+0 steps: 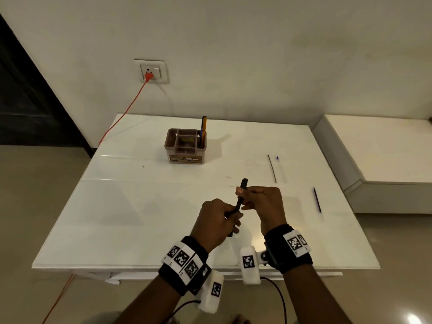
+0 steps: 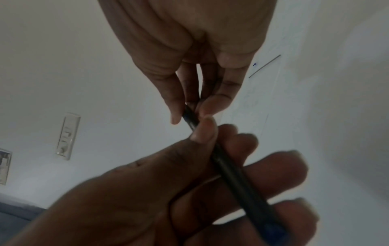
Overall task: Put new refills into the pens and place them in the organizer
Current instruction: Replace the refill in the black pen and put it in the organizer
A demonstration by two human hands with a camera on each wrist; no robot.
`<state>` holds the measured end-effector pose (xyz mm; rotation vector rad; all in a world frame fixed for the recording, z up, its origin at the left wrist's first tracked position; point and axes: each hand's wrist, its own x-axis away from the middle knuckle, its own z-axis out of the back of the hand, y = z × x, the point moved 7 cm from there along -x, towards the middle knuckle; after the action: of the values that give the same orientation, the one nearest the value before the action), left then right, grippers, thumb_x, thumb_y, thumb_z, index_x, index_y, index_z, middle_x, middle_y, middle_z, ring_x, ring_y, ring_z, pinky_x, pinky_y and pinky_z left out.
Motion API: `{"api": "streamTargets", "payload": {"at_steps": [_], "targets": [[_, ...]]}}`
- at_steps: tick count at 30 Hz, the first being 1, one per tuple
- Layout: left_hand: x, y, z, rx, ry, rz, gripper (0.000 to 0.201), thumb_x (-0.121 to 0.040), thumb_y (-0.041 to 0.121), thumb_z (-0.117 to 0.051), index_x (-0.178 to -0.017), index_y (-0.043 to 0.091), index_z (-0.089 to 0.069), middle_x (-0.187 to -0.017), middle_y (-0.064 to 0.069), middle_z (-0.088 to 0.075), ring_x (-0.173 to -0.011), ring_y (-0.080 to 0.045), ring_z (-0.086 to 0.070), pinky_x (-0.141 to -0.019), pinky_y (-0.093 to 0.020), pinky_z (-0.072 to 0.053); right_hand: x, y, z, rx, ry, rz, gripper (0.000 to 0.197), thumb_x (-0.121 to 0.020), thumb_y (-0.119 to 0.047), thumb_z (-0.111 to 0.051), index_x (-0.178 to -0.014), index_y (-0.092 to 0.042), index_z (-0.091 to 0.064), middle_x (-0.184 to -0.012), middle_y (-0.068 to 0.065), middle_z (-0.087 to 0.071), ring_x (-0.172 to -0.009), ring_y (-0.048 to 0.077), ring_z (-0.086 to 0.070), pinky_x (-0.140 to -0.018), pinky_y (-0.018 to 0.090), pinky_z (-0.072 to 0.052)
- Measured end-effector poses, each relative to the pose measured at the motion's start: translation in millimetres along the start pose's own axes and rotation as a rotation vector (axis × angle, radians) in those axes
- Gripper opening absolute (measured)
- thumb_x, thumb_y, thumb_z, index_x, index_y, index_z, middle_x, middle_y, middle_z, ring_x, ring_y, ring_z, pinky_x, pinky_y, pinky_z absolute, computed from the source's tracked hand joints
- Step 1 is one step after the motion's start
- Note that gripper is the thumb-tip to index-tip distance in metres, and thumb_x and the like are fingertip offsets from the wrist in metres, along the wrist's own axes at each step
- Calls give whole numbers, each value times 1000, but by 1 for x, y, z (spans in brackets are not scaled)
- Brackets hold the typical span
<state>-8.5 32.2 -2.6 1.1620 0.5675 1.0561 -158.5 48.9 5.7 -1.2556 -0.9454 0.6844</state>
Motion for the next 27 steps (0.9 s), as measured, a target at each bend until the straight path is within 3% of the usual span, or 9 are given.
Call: {"api": "streamTargets", "payload": {"at_steps": [5, 7, 9, 11, 14, 16, 18, 21, 27], "targets": [[5, -19, -13, -109, -64, 3, 18, -93, 14, -69, -86, 1, -80, -73, -12, -77, -62, -23, -76, -58, -34, -63, -35, -15, 24, -137, 217, -5, 16, -82, -7, -82, -86, 7, -77, -68, 17, -72, -52, 19, -62, -46, 24, -52], [11, -27, -13, -72, -39, 9, 17, -95, 13, -67, -90, 2, -79, -76, -10, -76, -65, -22, -75, -59, -32, -62, -60, -27, 40, -13, 244, 26, 21, -76, -11, -87, -82, 5, -77, -64, 13, -70, -50, 19, -60, -42, 22, -48], [5, -30, 6, 17, 51, 42, 15, -95, 10, -66, -92, 1, -77, -76, -12, -75, -65, -25, -76, -59, -38, -64, -79, -28, 40, 230, 191, 30, 28, -68, -18, -94, -75, 3, -76, -60, 12, -68, -48, 18, -59, -42, 21, -48], [-7, -33, 30, 89, 133, 93, 14, -95, 11, -68, -93, 0, -76, -76, -16, -75, -64, -27, -76, -59, -40, -64, -88, -9, 29, 424, 128, -34, 35, -62, -23, -97, -69, 3, -74, -58, 12, -68, -50, 20, -63, -47, 25, -54], [-13, -33, 50, 163, 174, 136, 12, -93, 10, -70, -91, 0, -76, -76, -18, -75, -64, -29, -77, -57, -33, -63, -94, 31, 15, 603, 64, -165, 42, -60, -35, -98, -66, 0, -76, -60, 9, -72, -57, 26, -72, -61, 35, -64], [-13, -33, 50, 203, 153, 153, 10, -93, 9, -71, -90, 0, -76, -77, -20, -74, -66, -35, -76, -59, -36, -63, -98, 50, 9, 681, 55, -214, 48, -60, -42, -97, -70, 1, -77, -56, 6, -70, -47, 18, -69, -53, 26, -59], [-12, -33, 44, 201, 119, 158, 11, -92, 10, -72, -92, 0, -76, -78, -21, -75, -67, -36, -76, -62, -39, -64, -101, 57, 9, 716, 83, -229, 56, -57, -46, -97, -74, 3, -77, -56, 7, -71, -43, 16, -66, -50, 24, -56], [-11, -36, 37, 153, 72, 157, 12, -92, 14, -74, -93, 2, -77, -77, -16, -76, -64, -31, -77, -60, -37, -64, -108, 59, 8, 740, 118, -237, 61, -52, -50, -98, -73, 3, -76, -63, 12, -75, -60, 26, -75, -65, 35, -63], [-10, -36, 33, 138, 42, 165, 11, -91, 17, -75, -91, 5, -77, -74, -12, -76, -62, -30, -76, -59, -35, -64, -107, 60, 10, 674, 138, -293, 60, -47, -54, -99, -62, -5, -67, -66, 15, -76, -66, 29, -78, -70, 41, -64]]}}
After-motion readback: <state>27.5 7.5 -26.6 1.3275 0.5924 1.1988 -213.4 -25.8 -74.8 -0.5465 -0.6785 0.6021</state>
